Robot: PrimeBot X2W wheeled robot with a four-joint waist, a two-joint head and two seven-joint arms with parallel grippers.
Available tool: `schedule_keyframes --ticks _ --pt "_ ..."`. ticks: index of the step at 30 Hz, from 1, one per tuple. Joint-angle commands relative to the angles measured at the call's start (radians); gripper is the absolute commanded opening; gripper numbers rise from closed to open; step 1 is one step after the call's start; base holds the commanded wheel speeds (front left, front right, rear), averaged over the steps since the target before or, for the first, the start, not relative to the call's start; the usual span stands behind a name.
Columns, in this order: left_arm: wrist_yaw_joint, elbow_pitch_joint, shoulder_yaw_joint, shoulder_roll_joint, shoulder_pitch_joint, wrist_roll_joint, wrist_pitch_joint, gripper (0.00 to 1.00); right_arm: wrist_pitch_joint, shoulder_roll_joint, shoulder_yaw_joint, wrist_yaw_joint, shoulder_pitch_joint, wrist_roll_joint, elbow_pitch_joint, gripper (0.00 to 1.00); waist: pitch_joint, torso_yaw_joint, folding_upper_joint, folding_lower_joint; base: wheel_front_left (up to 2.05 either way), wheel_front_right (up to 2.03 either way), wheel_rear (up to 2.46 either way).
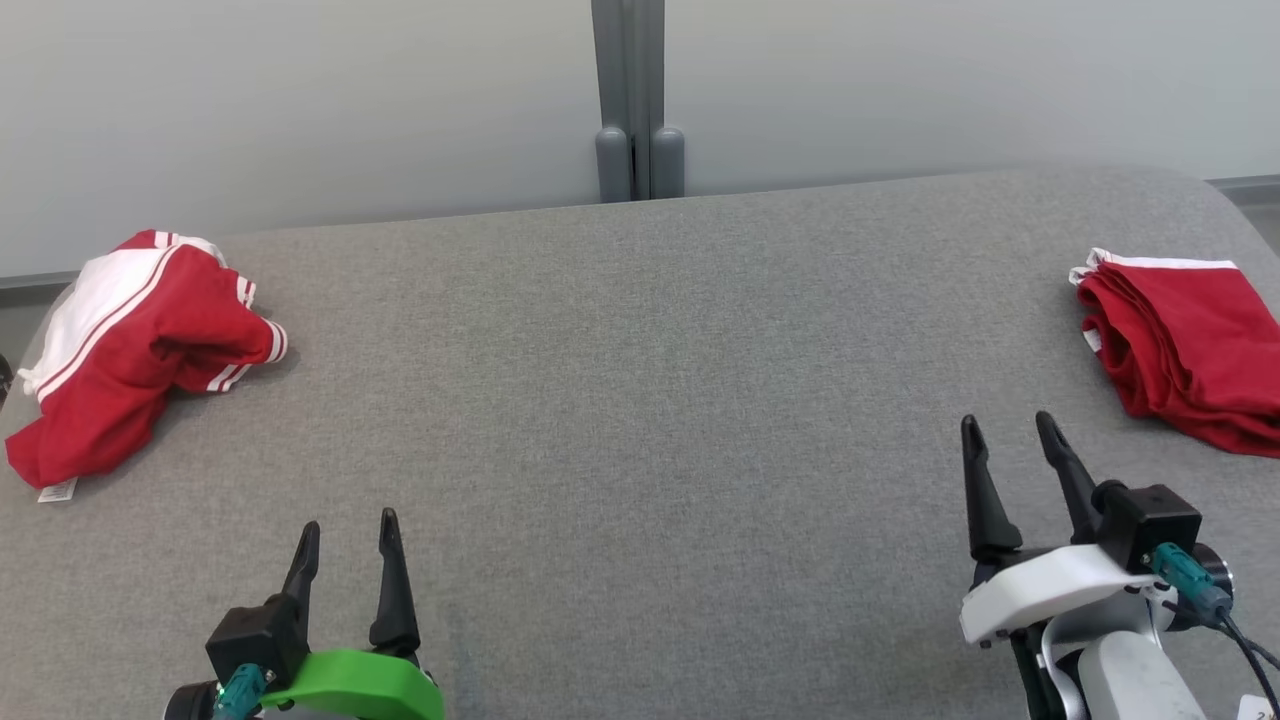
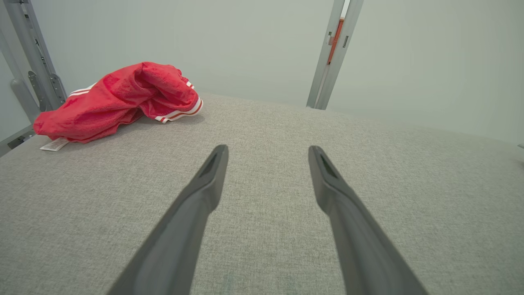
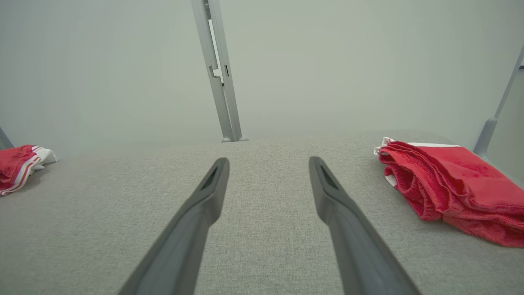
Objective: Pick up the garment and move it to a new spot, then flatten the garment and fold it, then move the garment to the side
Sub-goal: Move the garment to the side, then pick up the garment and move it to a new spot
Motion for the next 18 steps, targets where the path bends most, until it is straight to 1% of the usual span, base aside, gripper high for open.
schedule_keyframes --ticks 1,9,18 --pt "-0.002 0.004 -0.003 0.000 0.012 0.008 -0.003 1.00 0.000 0.001 0.012 -0.001 0.022 0.016 -0.014 1.00 -0.006 0.007 0.0000 0.0001 0.00 0.00 0.00" --pt "0.009 0.007 -0.031 0.000 0.003 -0.010 -0.003 1.00 0.022 0.000 0.058 -0.001 0.073 0.046 -0.039 1.00 -0.008 0.015 0.0000 0.0001 0.00 0.00 0.00" --pt "0.011 0.015 -0.041 0.000 -0.009 -0.016 -0.003 1.00 0.027 0.000 0.061 -0.001 0.071 0.051 -0.034 1.00 -0.007 0.019 0.0000 0.0001 0.00 0.00 0.00"
